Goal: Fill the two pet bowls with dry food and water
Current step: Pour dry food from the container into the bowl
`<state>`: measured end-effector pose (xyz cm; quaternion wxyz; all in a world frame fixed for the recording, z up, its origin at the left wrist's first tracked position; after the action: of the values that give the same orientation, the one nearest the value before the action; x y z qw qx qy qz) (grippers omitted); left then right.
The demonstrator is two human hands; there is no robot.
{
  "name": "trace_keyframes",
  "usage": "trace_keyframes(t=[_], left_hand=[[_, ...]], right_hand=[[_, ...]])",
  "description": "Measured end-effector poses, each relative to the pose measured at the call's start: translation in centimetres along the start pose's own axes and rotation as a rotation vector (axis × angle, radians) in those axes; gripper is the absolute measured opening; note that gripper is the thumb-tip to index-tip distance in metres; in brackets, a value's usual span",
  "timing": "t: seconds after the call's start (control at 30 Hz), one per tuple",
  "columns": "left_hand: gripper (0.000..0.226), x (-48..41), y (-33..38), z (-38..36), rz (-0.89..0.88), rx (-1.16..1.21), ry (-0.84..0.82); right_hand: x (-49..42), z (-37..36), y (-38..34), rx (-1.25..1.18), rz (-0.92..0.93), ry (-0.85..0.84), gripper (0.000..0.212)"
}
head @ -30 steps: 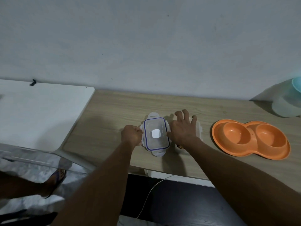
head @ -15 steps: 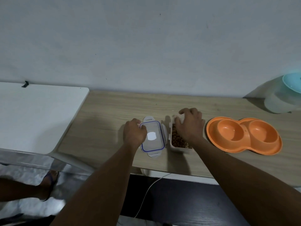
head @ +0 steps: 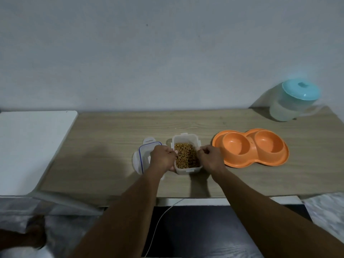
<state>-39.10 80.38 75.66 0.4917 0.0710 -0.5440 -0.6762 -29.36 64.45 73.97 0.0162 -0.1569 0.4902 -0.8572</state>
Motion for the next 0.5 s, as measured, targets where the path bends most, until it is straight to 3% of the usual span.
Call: trace_keyframes(t=[0.17,0.3,0.5], left_hand=[[0.012,0.7,2.3,-0.2,-0.018,0.037,0.058],[0.006,1.6,5.9,-1.2,-0.075,0.126,0.091],[0.01,4.5,12.4,-5.2,-0.144,0.197,0.03]], right_hand=[[-0.3,1.5,-1.8,-0.192,-0.03,0.023,0.017],[-0.4,4.3,-4.2,-0.419,-0.127,-0.067,0.019],[-1.0,10.9,-5.9,-0.602,-0.105,-0.126,0.025]])
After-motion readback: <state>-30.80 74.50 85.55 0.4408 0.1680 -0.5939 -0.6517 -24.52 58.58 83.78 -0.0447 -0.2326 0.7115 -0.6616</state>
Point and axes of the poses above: each hand's wrist, its own x-axis away from the middle knuckle, its own z-axis out of the back of the hand, y = z × x, the point moved 3 cm from there along -x, towards the middle knuckle, and after that the axes turned 10 degrees about y, right-handed, at the moved point
